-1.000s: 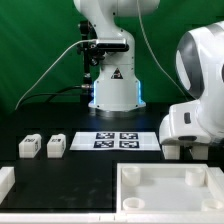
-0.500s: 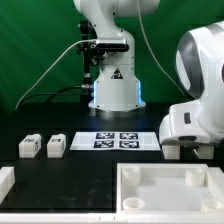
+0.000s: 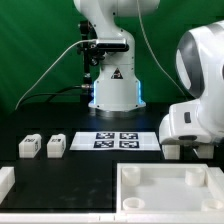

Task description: Assemble one leg

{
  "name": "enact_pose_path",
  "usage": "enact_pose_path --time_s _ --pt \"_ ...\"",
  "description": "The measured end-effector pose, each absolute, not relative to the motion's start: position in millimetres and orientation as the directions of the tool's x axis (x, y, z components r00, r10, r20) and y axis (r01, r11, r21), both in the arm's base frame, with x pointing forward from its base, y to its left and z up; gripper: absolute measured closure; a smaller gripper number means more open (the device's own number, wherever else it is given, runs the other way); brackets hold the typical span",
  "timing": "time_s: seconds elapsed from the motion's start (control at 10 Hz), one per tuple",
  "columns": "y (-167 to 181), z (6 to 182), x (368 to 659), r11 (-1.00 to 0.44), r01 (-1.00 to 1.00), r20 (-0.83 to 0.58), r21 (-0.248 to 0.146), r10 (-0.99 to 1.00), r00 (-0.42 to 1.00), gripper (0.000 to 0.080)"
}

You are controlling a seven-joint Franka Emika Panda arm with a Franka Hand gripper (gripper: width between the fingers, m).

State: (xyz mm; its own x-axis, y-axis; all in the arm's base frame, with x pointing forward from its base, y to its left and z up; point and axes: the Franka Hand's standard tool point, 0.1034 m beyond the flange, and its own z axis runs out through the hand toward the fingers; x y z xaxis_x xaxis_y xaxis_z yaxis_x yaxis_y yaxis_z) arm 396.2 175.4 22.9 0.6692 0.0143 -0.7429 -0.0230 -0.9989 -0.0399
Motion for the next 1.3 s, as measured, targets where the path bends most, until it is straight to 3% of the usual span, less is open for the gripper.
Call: enact_pose_path --time_s 0.2,0.4,0.5,0.6,0.8,0.9,1.0,1.2,1.3 --pt "156 73.4 440 -0.993 0.031 -0.683 -0.113 0.101 0.723 0.0508" --pt "134 114.1 479 -0.989 0.036 -0.548 -0.141 0.108 0.829 0.0508" --pt "105 158.9 506 -0.99 0.074 -0.19 -0.122 0.097 0.977 0.0508" --pt "103 155.4 493 -0.992 0.07 -0.07 -0.103 0.078 0.995 0.0508" --pt "101 154.0 506 -0.992 0.083 0.216 -0.091 0.062 0.974 0.0508" --pt "96 148.6 516 -0.989 0.119 0.253 -0.082 0.095 0.963 0.0508" --pt "93 158.2 562 -0.987 0.145 0.421 -0.074 0.101 0.901 0.0508" --pt "129 158.2 578 -0.983 0.169 0.648 -0.067 0.086 0.756 0.0508" --pt "117 138.1 570 -0.985 0.16 0.623 -0.058 0.09 0.777 0.0508"
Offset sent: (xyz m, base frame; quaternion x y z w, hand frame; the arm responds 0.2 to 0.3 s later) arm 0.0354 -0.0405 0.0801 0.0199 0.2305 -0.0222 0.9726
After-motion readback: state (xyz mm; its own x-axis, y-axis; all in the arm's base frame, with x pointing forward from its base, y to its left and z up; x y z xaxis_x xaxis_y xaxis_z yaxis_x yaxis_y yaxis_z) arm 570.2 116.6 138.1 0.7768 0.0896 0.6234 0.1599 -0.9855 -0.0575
